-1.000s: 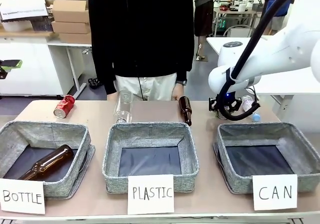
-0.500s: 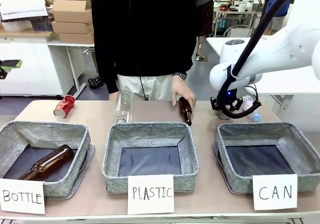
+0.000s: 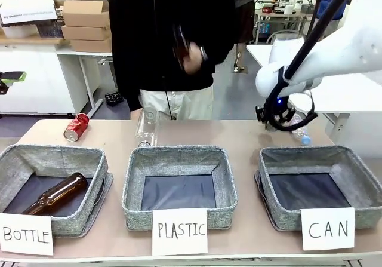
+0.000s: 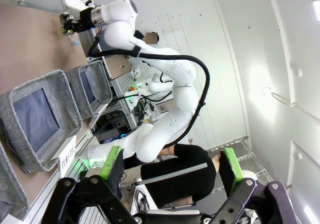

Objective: Sort the can waste into the basket.
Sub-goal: Pick up the can waste from the table and place it in the right Fabric basket.

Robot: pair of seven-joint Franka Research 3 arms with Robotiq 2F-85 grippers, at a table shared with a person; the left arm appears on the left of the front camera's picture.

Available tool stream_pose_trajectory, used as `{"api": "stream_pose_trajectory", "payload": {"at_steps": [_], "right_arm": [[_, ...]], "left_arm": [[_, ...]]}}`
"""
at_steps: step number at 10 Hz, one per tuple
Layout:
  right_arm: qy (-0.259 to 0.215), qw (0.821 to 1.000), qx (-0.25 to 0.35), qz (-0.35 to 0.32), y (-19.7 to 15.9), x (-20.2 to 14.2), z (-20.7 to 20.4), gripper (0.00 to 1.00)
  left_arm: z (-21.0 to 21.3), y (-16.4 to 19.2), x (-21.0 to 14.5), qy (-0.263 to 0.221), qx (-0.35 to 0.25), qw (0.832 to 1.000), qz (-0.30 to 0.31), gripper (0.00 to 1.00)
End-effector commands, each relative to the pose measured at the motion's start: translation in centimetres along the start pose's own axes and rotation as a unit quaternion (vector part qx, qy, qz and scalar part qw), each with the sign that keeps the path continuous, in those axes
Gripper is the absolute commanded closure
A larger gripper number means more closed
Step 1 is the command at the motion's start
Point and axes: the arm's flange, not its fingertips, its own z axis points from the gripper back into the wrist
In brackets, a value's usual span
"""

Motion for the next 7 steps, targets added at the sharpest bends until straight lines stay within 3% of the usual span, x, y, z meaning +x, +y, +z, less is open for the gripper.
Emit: {"api": "stream_pose_trajectory", "payload": {"at_steps": [1,3,5,7], "right_arm": [[0.035,0.998,0.030,0.048,-2.5,-3.2,7.8,1.00],[0.104,0.988,0.035,0.111,-5.1,-8.0,13.9,1.00],[0.112,0.973,0.070,0.187,-7.4,-14.8,17.4,1.00],[0.112,0.958,0.091,0.247,-8.8,-21.6,17.6,1.00]], "left_arm": [[-0.1,-0.2,0.0,-0.002,-0.010,1.000,-0.011,0.00],[-0.1,-0.2,0.0,-0.002,-0.010,1.000,-0.011,0.00],[-0.1,-0.2,0.0,-0.002,-0.010,1.000,-0.011,0.00],[-0.1,-0.2,0.0,-0.002,-0.010,1.000,-0.011,0.00]]}}
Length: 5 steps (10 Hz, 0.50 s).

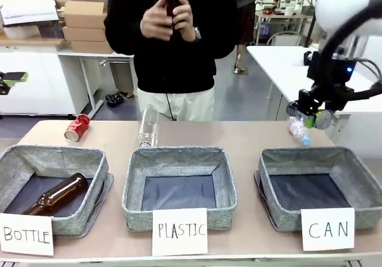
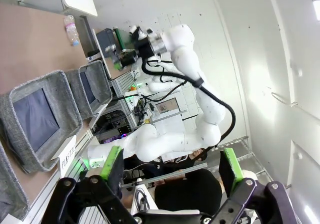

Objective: Sort the can waste into the basket.
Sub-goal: Pick up the can waste from the table and place it in the right Fabric basket.

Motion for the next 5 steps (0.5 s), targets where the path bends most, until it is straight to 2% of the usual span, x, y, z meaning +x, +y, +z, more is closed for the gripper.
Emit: {"api": "stream_pose_trajectory", "payload": {"at_steps": [1,5], "right_arm": [[-0.004,0.999,0.024,0.040,0.2,-4.4,-2.7,1.00],[-0.003,0.997,0.050,0.063,0.0,-8.7,-4.8,1.00]], "left_arm": [[-0.1,-0.2,0.0,-0.002,-0.010,1.000,-0.010,0.00],[-0.1,-0.2,0.0,-0.002,-0.010,1.000,-0.010,0.00]]}}
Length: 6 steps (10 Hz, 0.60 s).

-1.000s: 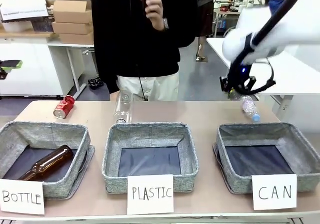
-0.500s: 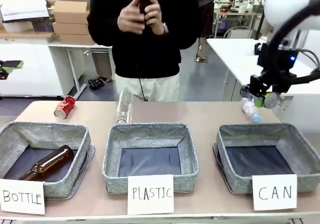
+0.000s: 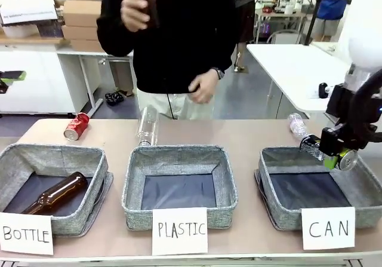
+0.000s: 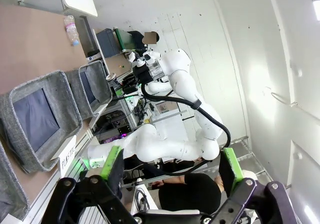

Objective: Sort the can waste into the basket.
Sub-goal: Pick up the can waste from the table and place it in the right Fabric basket.

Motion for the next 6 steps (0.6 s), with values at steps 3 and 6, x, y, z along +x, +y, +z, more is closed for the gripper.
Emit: {"api": "stream_pose_trajectory", "payload": {"at_steps": [3,6], "right_arm": [[-0.031,0.999,0.024,0.019,-0.52,-1.44,-0.41,1.00],[-0.040,0.999,0.030,0.012,-0.92,-1.76,-0.50,0.00]], "left_arm": [[-0.12,-0.19,-0.02,-0.002,-0.010,1.000,-0.010,0.00],[-0.12,-0.19,-0.02,-0.002,-0.010,1.000,-0.010,0.00]]}}
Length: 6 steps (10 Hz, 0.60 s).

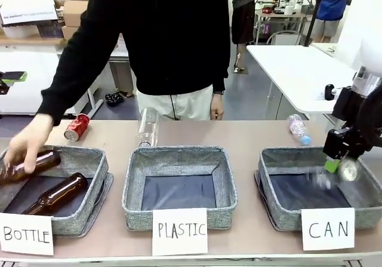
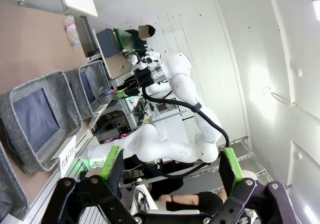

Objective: Sort the can waste into the basket.
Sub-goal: Pick up the can waste from the table and place it in the right Fabric basket.

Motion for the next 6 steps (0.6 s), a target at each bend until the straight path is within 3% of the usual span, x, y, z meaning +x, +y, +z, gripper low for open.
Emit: {"api": "stream_pose_trajectory", "payload": {"at_steps": [1,6], "right_arm": [[-0.032,0.999,0.024,0.002,-0.63,-0.12,-0.41,0.00],[-0.047,0.998,0.044,0.002,-1.00,0.67,-0.17,0.00]], "left_arm": [[-0.12,-0.19,-0.02,-0.002,-0.009,1.000,-0.010,0.00],[-0.12,-0.19,-0.02,-0.002,-0.009,1.000,-0.010,0.00]]}}
